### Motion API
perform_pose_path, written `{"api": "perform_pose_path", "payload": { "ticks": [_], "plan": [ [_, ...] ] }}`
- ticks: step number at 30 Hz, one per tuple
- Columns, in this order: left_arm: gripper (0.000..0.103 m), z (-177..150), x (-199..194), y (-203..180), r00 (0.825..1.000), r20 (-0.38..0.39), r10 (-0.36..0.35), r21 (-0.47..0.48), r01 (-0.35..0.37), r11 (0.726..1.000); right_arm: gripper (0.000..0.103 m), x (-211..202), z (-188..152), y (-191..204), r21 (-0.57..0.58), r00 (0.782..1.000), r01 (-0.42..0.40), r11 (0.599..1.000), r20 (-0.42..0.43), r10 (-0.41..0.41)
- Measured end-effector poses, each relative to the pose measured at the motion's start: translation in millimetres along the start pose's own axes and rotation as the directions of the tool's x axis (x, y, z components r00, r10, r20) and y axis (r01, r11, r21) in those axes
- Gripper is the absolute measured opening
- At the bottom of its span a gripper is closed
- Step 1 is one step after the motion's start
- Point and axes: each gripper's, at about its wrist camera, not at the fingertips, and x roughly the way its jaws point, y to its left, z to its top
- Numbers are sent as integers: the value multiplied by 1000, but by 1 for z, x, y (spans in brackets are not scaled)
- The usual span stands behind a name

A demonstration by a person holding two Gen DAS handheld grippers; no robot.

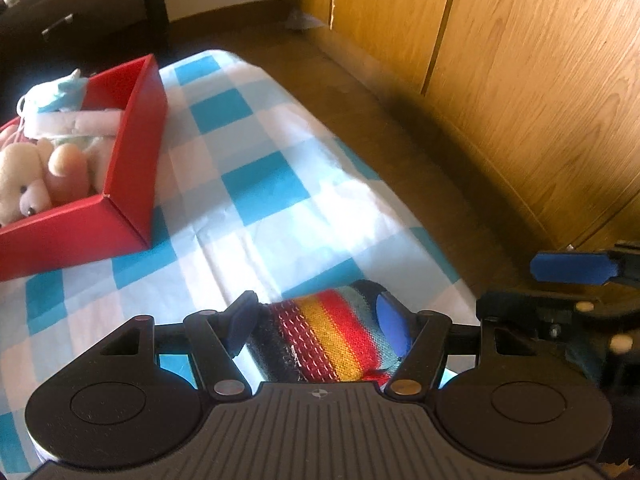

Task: Organize soft objects
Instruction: 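Grasp the rainbow striped sock with the left tool, then lift the striped sock with the left tool while the right tool grasps the blue face mask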

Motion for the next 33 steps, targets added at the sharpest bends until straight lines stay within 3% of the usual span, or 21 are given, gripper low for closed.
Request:
{"api": "perform_pose_path", "payload": {
  "ticks": [5, 7, 12, 20, 24, 28, 29, 33],
  "plan": [
    [63, 1, 1, 6, 1000, -16, 23, -13, -23, 1000, 49, 4, -4, 24, -174, 997, 76, 982, -9, -78],
    [59, 1, 2, 7, 1000, -21, 19, -15, -19, 1000, 49, 9, -5, 25, -192, 997, 62, 979, -36, -70],
    [24, 2, -1, 3, 1000, -14, 24, -4, -24, 1000, 49, 10, -6, 23, -186, 997, 25, 982, -71, -39],
    [3, 0, -17, 25, 999, 16, 34, -57, -33, 998, 49, 17, -13, 59, -309, 992, -74, 948, -119, 39],
    [2, -6, -18, 40, 994, 2, 110, -50, -110, 993, 51, 27, -15, 73, -356, 989, -85, 931, -142, 36],
    [3, -13, -14, 65, 989, -35, 143, -107, -146, 983, 53, 34, -11, 77, -367, 988, -85, 926, -154, 29],
    [4, -14, -15, 71, 990, -38, 134, -133, -138, 982, 54, 34, -8, 76, -361, 989, -80, 929, -146, 29],
    [14, -9, -20, 72, 999, -29, -29, -189, 23, 982, 55, 31, 0, 58, -288, 992, -42, 957, -128, 5]
  ]
}}
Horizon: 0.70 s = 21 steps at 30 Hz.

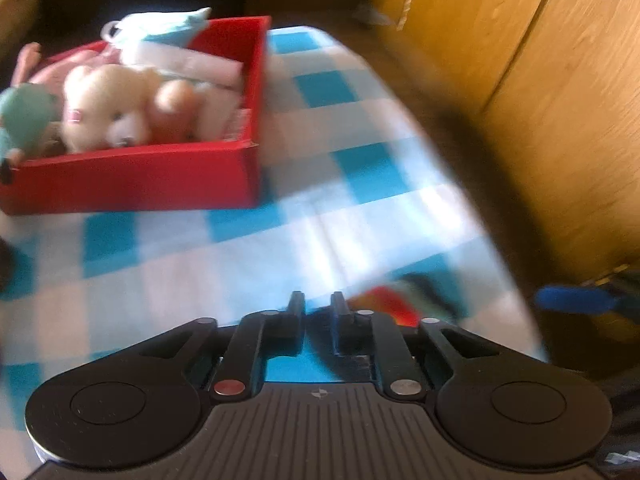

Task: Organize soft objects
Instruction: 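Lift the striped sock with the left tool while the right tool grasps the blue face mask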

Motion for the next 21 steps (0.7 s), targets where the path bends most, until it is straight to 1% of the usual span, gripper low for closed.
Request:
{"api": "perform_pose_path", "payload": {
  "ticks": [2, 3, 4, 5, 6, 7, 9, 11, 13, 15, 17, 19, 20, 21],
  "plan": [
    [18, 1, 1, -18, 999, -4, -41, 47, 41, 998, 56, -1, -1, -8, 16, 1000, 6, 1000, -11, -6],
    [22, 1, 3, -28, 999, -6, -54, 78, 54, 995, 56, -2, -2, -9, 12, 1000, 0, 1000, -15, 0],
    [29, 1, 6, -35, 998, -13, -60, 95, 61, 994, 56, -2, -3, -9, 7, 1000, -7, 1000, -18, 7],
    [48, 1, 9, -40, 998, -22, -65, 104, 67, 992, 56, -2, -5, -8, -4, 1000, -14, 1000, -22, 14],
    [63, 1, 13, -44, 997, -31, -67, 107, 69, 992, 56, -3, -6, -5, -15, 1000, -19, 1000, -25, 18],
    [67, 1, 16, -47, 998, -35, -61, 105, 64, 992, 56, -2, -6, -3, -28, 999, -25, 999, -29, 24],
    [68, 1, 19, -49, 997, -48, -57, 114, 62, 992, 56, 1, -6, 3, -62, 998, -42, 997, -42, 39],
    [68, 0, 22, -50, 997, -57, -47, 120, 54, 991, 56, 9, -7, 10, -91, 997, -42, 995, -65, 36],
    [61, -2, 22, -48, 996, -68, -57, 125, 65, 990, 56, 16, -10, 14, -110, 995, -55, 992, -94, 45],
    [50, -3, 20, -46, 995, -72, -65, 129, 74, 989, 56, 20, -14, 21, -142, 992, -66, 988, -112, 50],
    [44, -7, 16, -47, 996, -71, -53, 161, 64, 985, 56, 25, -18, 22, -165, 991, -48, 985, -129, 27],
    [42, -10, 13, -48, 997, -67, -36, 187, 48, 981, 56, 31, -21, 20, -169, 989, -35, 985, -149, 10],
    [43, -11, 11, -47, 997, -67, -37, 188, 49, 981, 55, 32, -22, 19, -175, 988, -32, 984, -156, 4],
    [45, -12, 9, -44, 997, -65, -37, 178, 48, 983, 53, 33, -24, 19, -183, 987, -27, 983, -158, -2]
  ]
}}
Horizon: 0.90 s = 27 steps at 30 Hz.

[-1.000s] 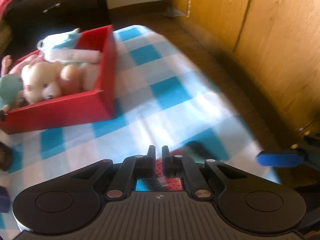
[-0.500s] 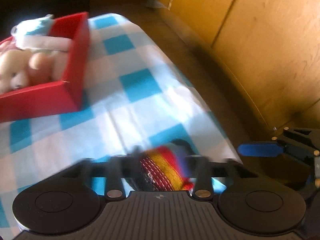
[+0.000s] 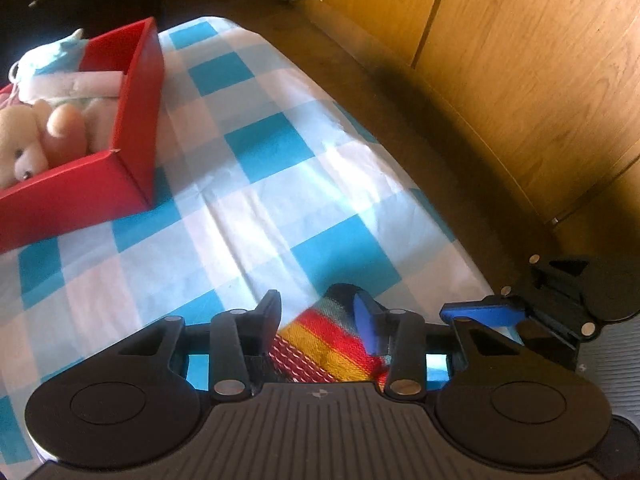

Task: Organize soft objects
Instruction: 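Lift the striped sock with the left tool while the right tool grasps the blue face mask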

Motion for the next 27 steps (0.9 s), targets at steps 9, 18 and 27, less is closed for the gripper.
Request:
{"api": "perform_pose_path", "payload": {
  "ticks": [9, 18, 27],
  "plan": [
    [69, -9, -15, 6, 997, 9, -70, 31, 70, 997, 16, 3, -4, -1, -49, 999, 14, 999, -29, -15],
    [73, -28, -18, -20, 980, -8, -197, 195, 195, 961, 12, -9, -15, -48, 155, 1000, -29, 987, -6, 31],
    [74, -47, 2, -34, 989, -38, -142, 338, 147, 930, 8, -7, 3, -12, -47, 999, -35, 998, 7, 35]
  ]
}}
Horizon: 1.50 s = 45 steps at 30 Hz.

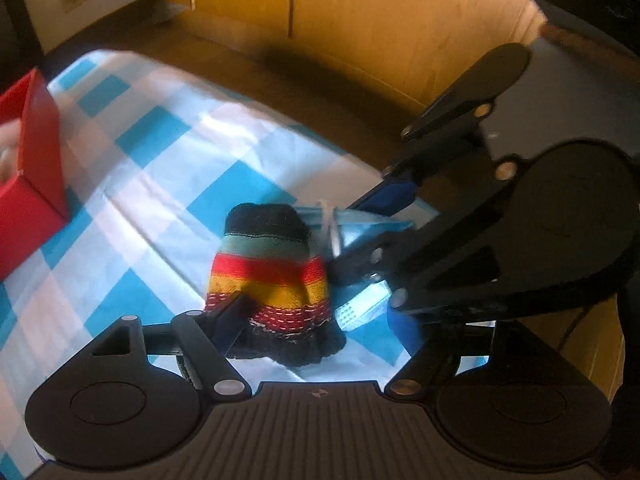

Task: Organize soft objects
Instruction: 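Lift the striped sock with the left tool while the right tool grasps the blue face mask, then carry the sock in the left tool while the right tool carries the mask to the red box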

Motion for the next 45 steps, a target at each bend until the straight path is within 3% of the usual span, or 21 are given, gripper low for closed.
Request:
{"api": "perform_pose_path", "payload": {
  "ticks": [3, 7, 12, 16, 19, 23, 26, 28, 30, 35, 39, 45],
  "plan": [
    [67, 2, 0, 13, 1000, 4, 15, -23, -15, 1000, 8, -2, -1, -5, 3, 1000, 17, 1000, -5, -17],
    [67, 8, -4, 30, 999, -3, 50, -49, -50, 998, 7, -1, -11, -22, 25, 993, 115, 993, -42, -114],
    [74, 18, -11, 43, 998, 49, 42, -141, -35, 989, 8, -2, -10, -26, 31, 993, 111, 993, -35, -110],
    [77, 28, 1, 35, 992, 38, 119, -95, -115, 989, 8, 2, -10, -20, 10, 993, 110, 994, -41, -109],
    [76, 31, 14, 33, 990, 2, 138, -82, -137, 987, 8, 4, -8, -18, 20, 994, 103, 994, -36, -102],
    [77, 22, 15, 33, 987, -20, 162, -72, -163, 984, 18, 4, -6, -26, 78, 997, 67, 995, -36, -64],
    [70, 17, 12, 39, 985, -5, 175, -124, -174, 977, 23, 6, -5, -24, 69, 996, 89, 994, -36, -87],
    [59, 17, 8, 38, 980, 5, 200, -152, -197, 969, 23, 7, -4, -19, 49, 993, 109, 993, -39, -107],
    [35, 19, 4, 38, 979, 5, 202, -165, -199, 966, 23, 8, -3, -17, 43, 993, 112, 993, -37, -110],
    [30, 17, 0, 47, 979, -12, 203, -216, -200, 956, 22, 5, -5, -24, 86, 993, 113, 990, -34, -110],
    [28, 10, -6, 53, 976, -20, 217, -244, -215, 946, 13, 3, -1, -22, 97, 995, 101, 990, -20, -100],
    [24, 2, -20, 66, 972, -19, 236, -310, -230, 923, 8, -1, 10, -16, 123, 996, 80, 989, 24, -84]
  ]
}}
